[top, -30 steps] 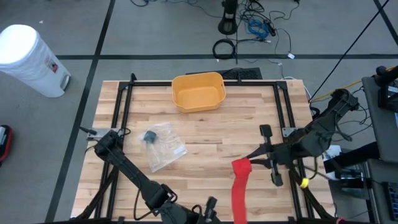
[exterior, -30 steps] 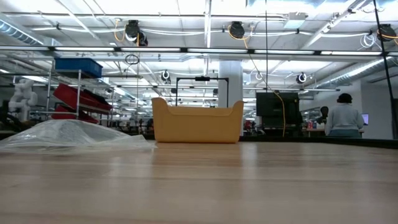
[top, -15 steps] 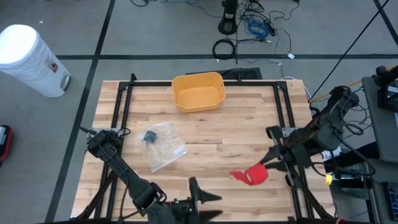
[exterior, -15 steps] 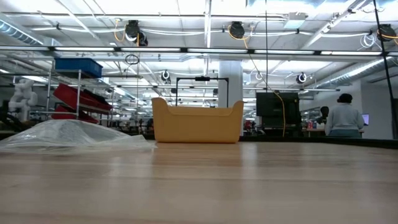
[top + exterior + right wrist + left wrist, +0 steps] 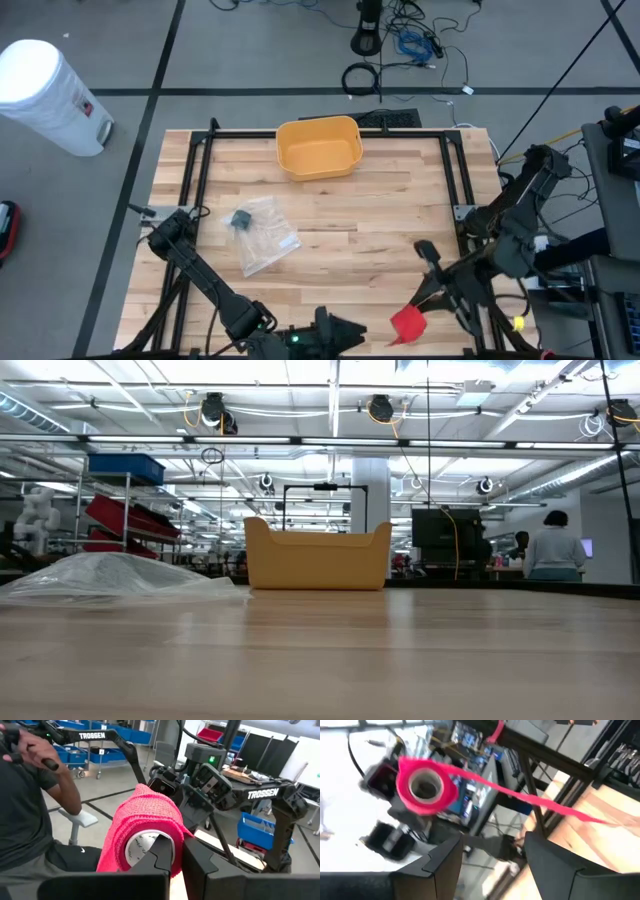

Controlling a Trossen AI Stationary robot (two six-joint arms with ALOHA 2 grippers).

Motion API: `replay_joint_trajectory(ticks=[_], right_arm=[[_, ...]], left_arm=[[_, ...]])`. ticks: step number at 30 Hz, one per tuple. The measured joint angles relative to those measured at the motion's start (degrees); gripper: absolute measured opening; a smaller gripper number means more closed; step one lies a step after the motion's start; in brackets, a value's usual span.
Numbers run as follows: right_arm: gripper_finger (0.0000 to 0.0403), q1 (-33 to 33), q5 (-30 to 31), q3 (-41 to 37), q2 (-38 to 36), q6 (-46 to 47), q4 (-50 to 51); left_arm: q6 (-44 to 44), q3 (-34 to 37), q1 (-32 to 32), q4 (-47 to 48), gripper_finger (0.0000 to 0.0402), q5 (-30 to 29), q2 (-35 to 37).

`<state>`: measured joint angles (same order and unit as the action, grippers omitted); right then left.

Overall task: Roll bandage
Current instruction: Roll the red bandage

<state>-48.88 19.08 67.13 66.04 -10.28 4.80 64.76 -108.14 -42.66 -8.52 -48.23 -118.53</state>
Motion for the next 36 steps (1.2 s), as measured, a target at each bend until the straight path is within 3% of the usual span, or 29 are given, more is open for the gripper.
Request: replay_joint_trajectory(ticks=[8, 17, 23, 26, 30, 36], right_arm=[[0.0016, 0.00, -0.16, 0.07, 2.15, -3.69, -8.42], [0.0016, 0.00, -7.36, 0.07, 3.58, -3.86, -11.33], [0.0016, 0.02, -9.03, 0.04, 4.20, -6.27, -11.71], [0.0016, 0.02, -8.71, 0.04, 4.20, -8.76, -10.84], [0.0016, 0.13, -8.62, 0.04, 4.20, -11.74, -9.52], [0.0016, 0.13, -8.27, 0.04, 4.20, -13.36, -9.33]], left_arm=[[10.08, 0.00, -1.30, -10.33, 0.0219, 6.23, -1.85], [19.83, 0.00, -0.66, -16.91, 0.0219, 9.34, -1.85], [19.76, 0.00, -0.01, -18.23, 0.0219, 15.01, -1.85], [13.53, 0.00, -0.07, -19.71, 0.0219, 16.73, -1.85], [-0.73, -0.02, -0.10, -29.08, 0.0219, 16.62, -1.81], [-22.23, -0.04, 1.35, -33.66, 0.0219, 8.64, -1.78]])
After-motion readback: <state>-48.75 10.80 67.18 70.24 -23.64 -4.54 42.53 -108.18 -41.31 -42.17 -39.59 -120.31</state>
